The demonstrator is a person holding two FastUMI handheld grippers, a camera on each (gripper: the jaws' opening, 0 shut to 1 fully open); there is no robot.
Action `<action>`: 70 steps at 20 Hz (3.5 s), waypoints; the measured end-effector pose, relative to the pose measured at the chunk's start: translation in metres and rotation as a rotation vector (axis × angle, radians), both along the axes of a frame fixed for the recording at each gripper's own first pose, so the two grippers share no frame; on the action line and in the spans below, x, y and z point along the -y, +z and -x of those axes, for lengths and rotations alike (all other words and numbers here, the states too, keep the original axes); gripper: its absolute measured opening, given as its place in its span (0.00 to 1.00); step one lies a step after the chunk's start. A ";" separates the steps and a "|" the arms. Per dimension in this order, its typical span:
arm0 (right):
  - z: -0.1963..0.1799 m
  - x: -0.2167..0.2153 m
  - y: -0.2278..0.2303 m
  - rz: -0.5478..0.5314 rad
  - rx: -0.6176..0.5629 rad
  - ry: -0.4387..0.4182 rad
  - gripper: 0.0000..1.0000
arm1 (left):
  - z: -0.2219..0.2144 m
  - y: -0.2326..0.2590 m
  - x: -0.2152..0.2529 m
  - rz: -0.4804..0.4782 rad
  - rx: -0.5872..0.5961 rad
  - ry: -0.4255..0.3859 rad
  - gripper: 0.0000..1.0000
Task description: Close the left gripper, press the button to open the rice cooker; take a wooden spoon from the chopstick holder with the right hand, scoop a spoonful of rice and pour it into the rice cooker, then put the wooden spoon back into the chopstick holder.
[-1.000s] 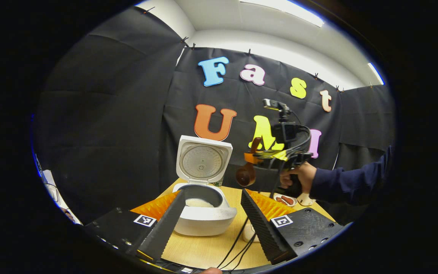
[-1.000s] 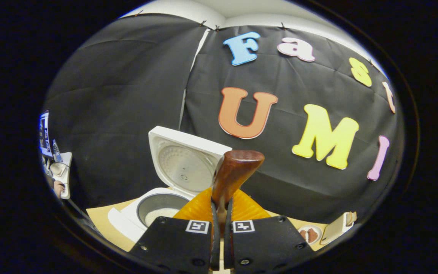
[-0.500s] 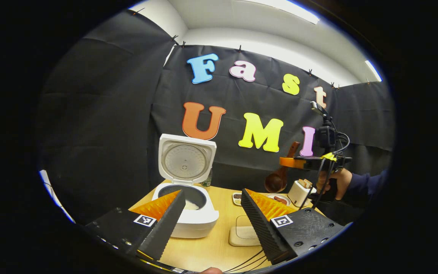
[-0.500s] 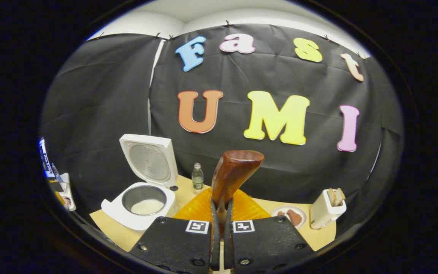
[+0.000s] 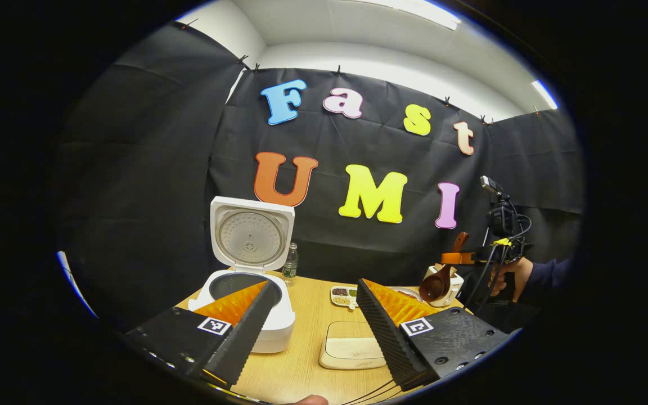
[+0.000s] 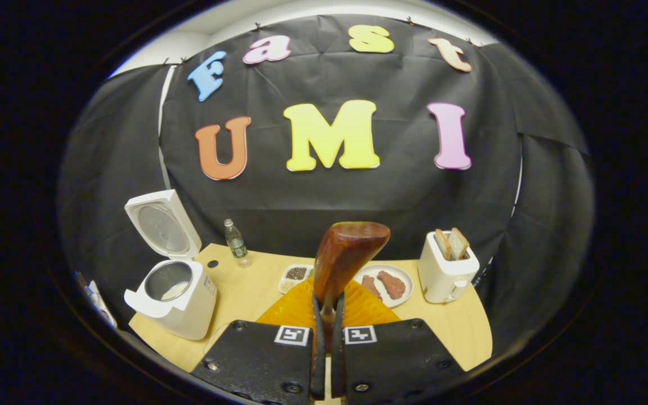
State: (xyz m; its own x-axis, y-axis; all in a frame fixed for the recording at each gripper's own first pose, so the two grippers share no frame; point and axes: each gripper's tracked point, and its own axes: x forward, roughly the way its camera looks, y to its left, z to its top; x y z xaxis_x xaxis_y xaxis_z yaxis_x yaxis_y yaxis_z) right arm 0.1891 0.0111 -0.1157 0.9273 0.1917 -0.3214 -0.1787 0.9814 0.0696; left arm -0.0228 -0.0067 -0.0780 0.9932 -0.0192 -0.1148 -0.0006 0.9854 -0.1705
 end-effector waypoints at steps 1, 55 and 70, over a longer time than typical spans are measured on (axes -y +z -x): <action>0.000 0.010 -0.006 -0.012 -0.013 -0.012 0.10 | -0.001 0.000 0.002 0.002 -0.002 0.005 0.94; 0.090 0.089 0.013 -0.033 0.038 -0.343 0.99 | -0.102 0.086 -0.080 -0.023 0.066 -0.020 0.94; 0.144 0.021 0.051 0.012 0.119 -0.185 1.00 | -0.267 0.109 -0.137 -0.080 0.183 0.086 0.94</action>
State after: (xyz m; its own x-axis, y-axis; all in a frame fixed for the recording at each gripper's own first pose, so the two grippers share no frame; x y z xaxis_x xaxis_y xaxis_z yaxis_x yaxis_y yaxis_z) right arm 0.0449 -0.0097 -0.0642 0.9778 0.0113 -0.2091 -0.0016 0.9989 0.0465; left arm 0.2438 0.1308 0.0305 0.9952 0.0688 0.0703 -0.0618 0.9934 -0.0965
